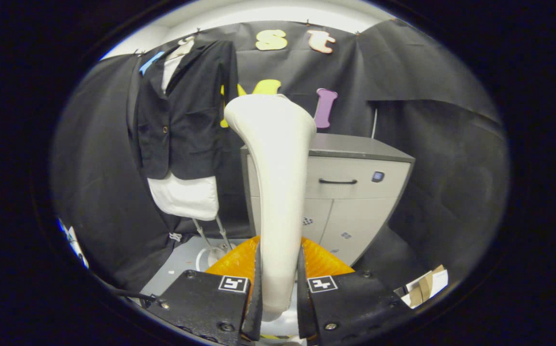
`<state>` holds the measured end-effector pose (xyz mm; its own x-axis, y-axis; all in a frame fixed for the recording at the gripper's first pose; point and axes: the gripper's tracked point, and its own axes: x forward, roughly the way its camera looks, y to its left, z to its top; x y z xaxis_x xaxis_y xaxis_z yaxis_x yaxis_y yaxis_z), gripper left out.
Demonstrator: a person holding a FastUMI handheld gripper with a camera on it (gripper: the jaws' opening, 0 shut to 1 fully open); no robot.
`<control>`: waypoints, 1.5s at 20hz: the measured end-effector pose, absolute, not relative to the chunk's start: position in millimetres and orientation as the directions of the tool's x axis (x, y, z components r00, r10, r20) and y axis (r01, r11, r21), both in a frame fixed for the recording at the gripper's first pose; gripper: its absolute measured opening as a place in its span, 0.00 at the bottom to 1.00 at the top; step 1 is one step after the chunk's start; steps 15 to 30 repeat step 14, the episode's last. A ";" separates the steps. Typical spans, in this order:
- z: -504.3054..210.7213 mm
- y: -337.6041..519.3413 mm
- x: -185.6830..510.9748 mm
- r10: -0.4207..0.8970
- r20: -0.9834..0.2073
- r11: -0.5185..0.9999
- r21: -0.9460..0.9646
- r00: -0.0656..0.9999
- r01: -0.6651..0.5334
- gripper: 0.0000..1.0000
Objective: Iron the clothes twice with a garment steamer, once on the left side and once on the right side.
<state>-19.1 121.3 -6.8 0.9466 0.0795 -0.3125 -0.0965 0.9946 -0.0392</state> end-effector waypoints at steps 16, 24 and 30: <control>19.3 35.6 -86.5 0.172 -0.260 0.985 0.025 0.950 -0.171 0.32; 19.3 35.6 -86.5 0.172 -0.260 0.985 0.025 0.950 -0.171 0.32; 19.3 35.6 -86.5 0.172 -0.260 0.985 0.025 0.950 -0.171 0.32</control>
